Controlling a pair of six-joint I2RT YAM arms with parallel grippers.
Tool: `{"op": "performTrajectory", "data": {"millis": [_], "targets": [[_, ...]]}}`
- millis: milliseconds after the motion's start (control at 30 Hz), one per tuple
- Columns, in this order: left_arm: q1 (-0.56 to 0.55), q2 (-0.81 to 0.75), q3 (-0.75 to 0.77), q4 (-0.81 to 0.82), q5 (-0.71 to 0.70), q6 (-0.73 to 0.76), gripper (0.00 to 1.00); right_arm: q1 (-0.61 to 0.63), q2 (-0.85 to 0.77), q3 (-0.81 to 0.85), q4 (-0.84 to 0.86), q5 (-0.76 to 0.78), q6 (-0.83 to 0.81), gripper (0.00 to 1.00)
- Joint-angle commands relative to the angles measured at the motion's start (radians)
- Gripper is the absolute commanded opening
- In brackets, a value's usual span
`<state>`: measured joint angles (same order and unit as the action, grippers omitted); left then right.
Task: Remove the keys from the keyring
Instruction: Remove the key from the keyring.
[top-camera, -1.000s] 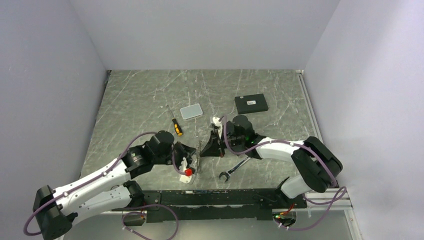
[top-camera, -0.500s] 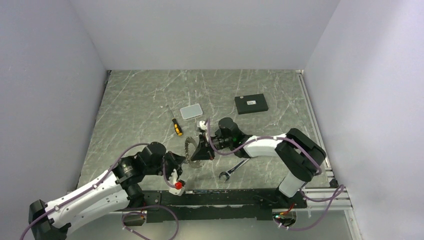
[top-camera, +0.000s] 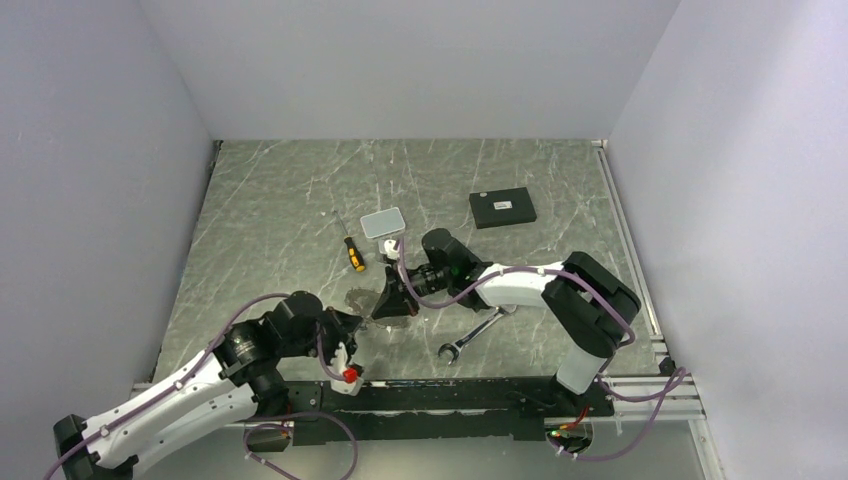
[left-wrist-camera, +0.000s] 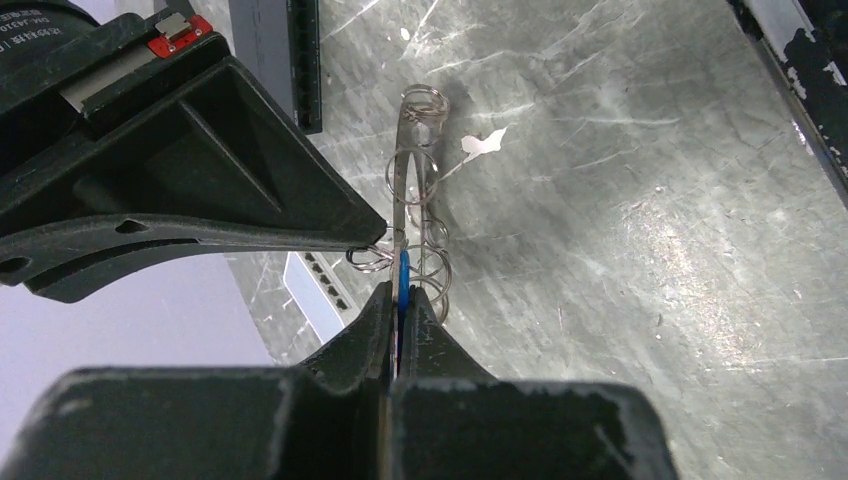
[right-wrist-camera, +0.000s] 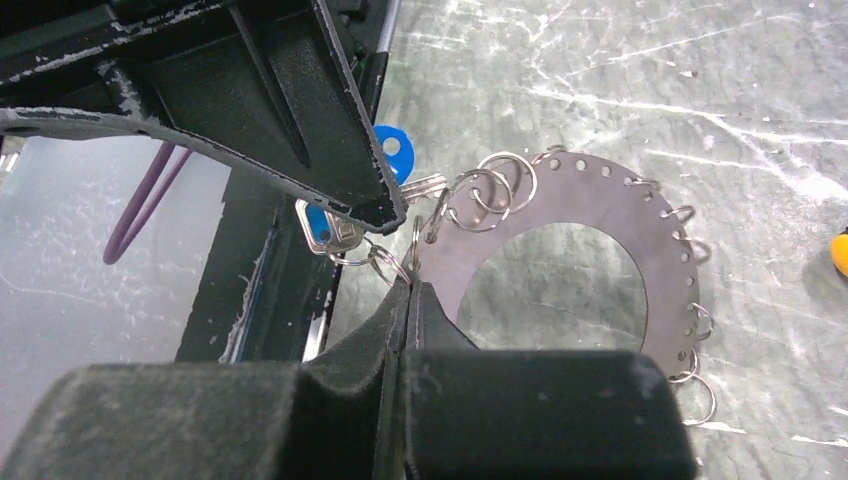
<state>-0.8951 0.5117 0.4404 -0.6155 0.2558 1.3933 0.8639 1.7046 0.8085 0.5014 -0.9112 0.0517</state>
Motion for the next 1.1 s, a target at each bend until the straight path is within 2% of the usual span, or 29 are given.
{"op": "performTrajectory", "data": {"millis": [0,200,767,900,1067], "targets": [[-0.004,0.023,0.045,-0.031,0.051,-0.043,0.00,-0.020,-0.001,0.048,-0.097,0.025,-0.135,0.00],[-0.004,0.014,0.031,-0.010,0.056,-0.011,0.00,0.001,-0.004,0.050,-0.190,0.003,-0.256,0.01],[-0.004,0.022,0.062,-0.015,0.077,0.072,0.00,0.017,-0.041,0.148,-0.442,-0.032,-0.504,0.24],[-0.005,0.012,0.067,-0.031,0.091,0.077,0.00,0.023,-0.043,0.186,-0.494,-0.077,-0.540,0.32],[-0.004,-0.015,0.064,-0.065,0.117,0.117,0.00,0.032,-0.018,0.249,-0.602,-0.151,-0.647,0.36]]}}
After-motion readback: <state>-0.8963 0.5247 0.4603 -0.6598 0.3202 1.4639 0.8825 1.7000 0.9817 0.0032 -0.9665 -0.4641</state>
